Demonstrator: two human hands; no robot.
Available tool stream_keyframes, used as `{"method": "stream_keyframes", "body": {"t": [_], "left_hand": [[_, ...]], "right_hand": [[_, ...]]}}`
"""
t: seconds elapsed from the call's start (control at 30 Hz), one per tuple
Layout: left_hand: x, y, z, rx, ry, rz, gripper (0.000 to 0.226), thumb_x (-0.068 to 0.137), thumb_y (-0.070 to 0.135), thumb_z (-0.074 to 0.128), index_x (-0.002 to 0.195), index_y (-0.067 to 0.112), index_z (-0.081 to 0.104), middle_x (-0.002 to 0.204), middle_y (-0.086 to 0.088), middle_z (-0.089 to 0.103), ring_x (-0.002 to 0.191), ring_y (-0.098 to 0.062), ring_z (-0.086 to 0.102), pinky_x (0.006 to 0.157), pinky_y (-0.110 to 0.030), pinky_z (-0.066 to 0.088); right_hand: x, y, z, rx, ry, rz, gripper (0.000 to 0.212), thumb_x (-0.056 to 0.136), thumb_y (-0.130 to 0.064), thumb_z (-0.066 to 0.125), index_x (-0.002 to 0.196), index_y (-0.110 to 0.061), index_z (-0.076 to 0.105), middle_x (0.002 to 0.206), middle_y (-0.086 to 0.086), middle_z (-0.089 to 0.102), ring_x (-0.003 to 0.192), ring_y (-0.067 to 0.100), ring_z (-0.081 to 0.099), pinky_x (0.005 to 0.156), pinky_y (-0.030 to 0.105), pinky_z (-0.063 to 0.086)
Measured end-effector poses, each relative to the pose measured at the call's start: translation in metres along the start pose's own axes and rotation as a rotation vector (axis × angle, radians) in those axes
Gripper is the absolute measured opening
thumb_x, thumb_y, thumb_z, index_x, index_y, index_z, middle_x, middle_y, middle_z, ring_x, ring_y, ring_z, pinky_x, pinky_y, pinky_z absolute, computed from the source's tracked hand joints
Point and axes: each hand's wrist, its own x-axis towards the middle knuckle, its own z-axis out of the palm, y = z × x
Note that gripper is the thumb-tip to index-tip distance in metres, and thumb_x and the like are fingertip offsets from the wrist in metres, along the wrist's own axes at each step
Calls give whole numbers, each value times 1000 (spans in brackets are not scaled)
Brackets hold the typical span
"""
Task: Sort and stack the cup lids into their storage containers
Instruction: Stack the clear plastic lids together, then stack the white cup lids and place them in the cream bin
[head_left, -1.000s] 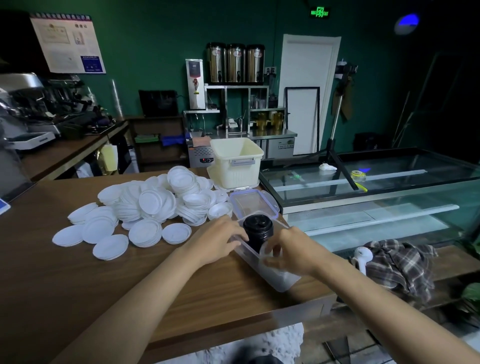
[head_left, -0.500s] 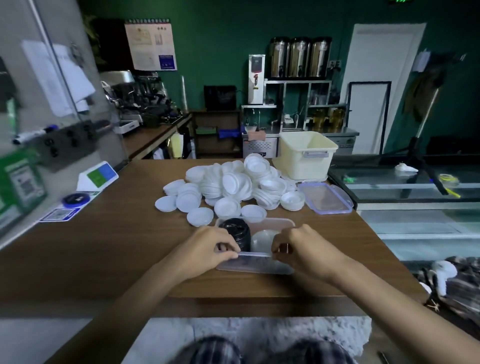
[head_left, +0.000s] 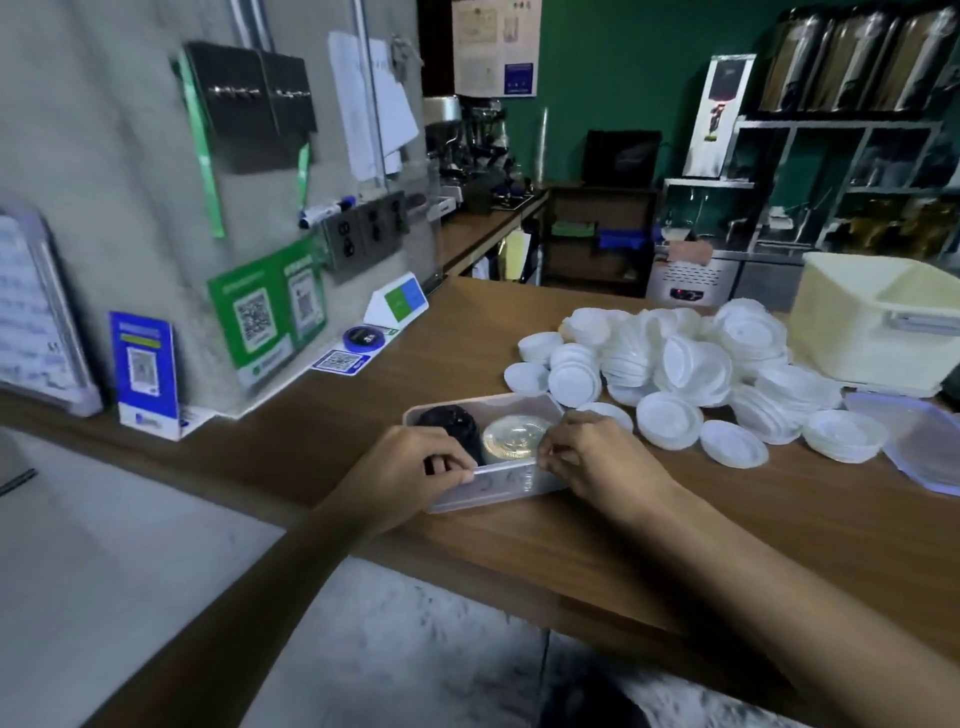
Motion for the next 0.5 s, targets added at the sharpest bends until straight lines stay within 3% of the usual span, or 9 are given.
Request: {"method": "stream_keyframes", "body": {"t": [0.17,0.3,0.4,0.5], "left_hand": [[-3,-37,-16,42,184,-82,9,79,18,87,84,24,83,81,15,74,76,-6,68,71,-24,53],[6,-58,-25,95,278,-125,8,78,27,77,79,20,81,75,9,73,73,-11,68,73,-39,56],[15,-69,-27,188,344,-161,10,79,25,77,72,17,77,70,5,70,68,-15,64,67,-39,55],[27,-79,-27,259,360,-260,22,83,30,75,66,17,71,64,5,63,65,-15,58,60,-37,51]], "right_hand": [[67,-14,35,19,26,-49,17,94,-10,67,107,-16,77,112,8,65,98,32,67,81,47,57],[116,-21,56,58,30,-68,20,96,-8,64,110,-14,76,114,10,65,99,34,67,84,45,56],[148,-24,73,83,34,-83,19,96,-8,63,108,-13,78,111,10,65,97,38,69,83,48,56],[171,-29,85,95,8,-74,28,99,-11,60,123,-12,74,124,12,65,107,40,69,90,49,56]]}}
